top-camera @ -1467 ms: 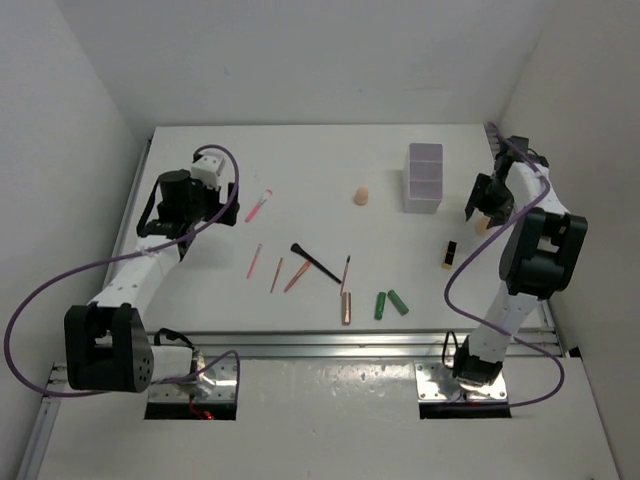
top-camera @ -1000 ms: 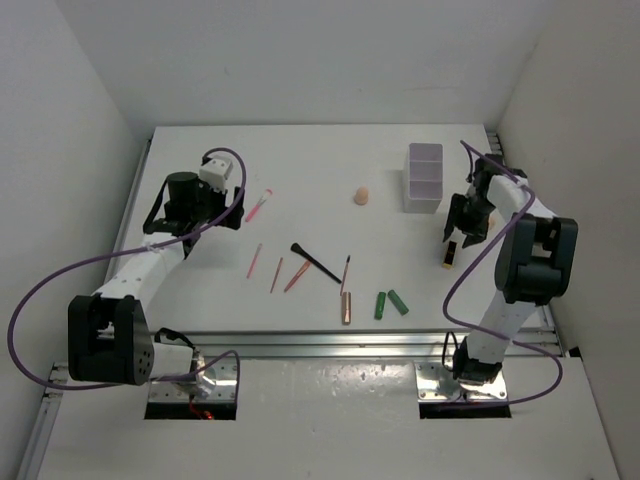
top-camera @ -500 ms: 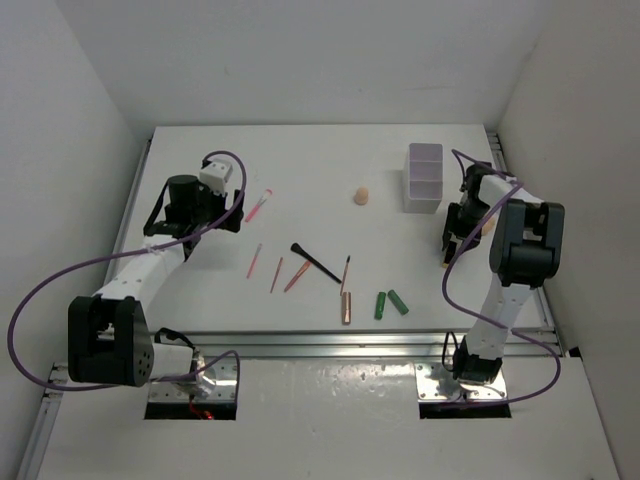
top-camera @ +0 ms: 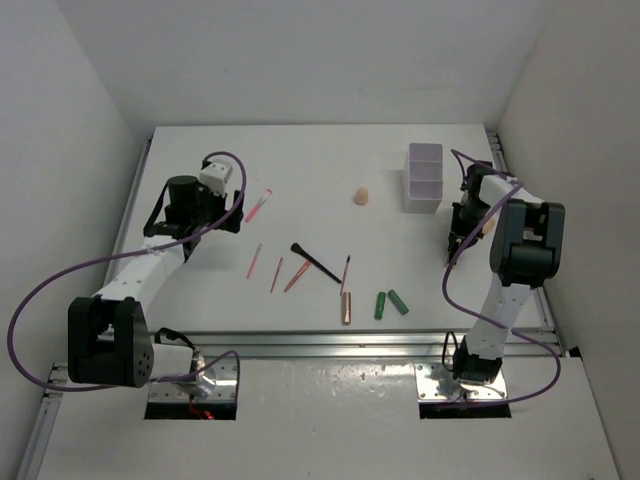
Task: Organize the makeup
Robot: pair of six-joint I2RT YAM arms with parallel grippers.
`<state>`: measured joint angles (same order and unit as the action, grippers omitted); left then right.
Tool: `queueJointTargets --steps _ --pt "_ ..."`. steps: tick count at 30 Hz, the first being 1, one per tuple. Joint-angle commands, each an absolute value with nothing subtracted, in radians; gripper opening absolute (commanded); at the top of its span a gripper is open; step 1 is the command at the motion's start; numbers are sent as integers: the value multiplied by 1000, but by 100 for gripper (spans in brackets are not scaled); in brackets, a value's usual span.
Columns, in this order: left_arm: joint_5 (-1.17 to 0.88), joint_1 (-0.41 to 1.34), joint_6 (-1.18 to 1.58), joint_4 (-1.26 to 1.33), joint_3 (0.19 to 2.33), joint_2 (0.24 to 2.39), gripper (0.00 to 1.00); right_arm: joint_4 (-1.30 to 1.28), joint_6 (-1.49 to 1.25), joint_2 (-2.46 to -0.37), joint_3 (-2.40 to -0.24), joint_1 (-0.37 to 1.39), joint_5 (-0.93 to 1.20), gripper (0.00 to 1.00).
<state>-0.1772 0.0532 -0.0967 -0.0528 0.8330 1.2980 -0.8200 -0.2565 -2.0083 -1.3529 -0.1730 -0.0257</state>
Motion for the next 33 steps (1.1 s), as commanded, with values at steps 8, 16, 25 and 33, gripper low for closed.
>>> queueJointTargets --steps 8,16,25,33 --pt "-158 61 -94 -21 819 1266 99 -464 -157 -1754 -1266 -132 182 0" --pt "-140 61 -103 -21 819 1266 99 170 -236 -1578 -1104 -71 202 0" --pt "-95 61 -103 -12 810 1266 99 714 -177 -1750 -1010 -29 213 0" --pt "-86 61 -103 -21 810 1275 99 963 -158 -1781 -931 -8 245 0"
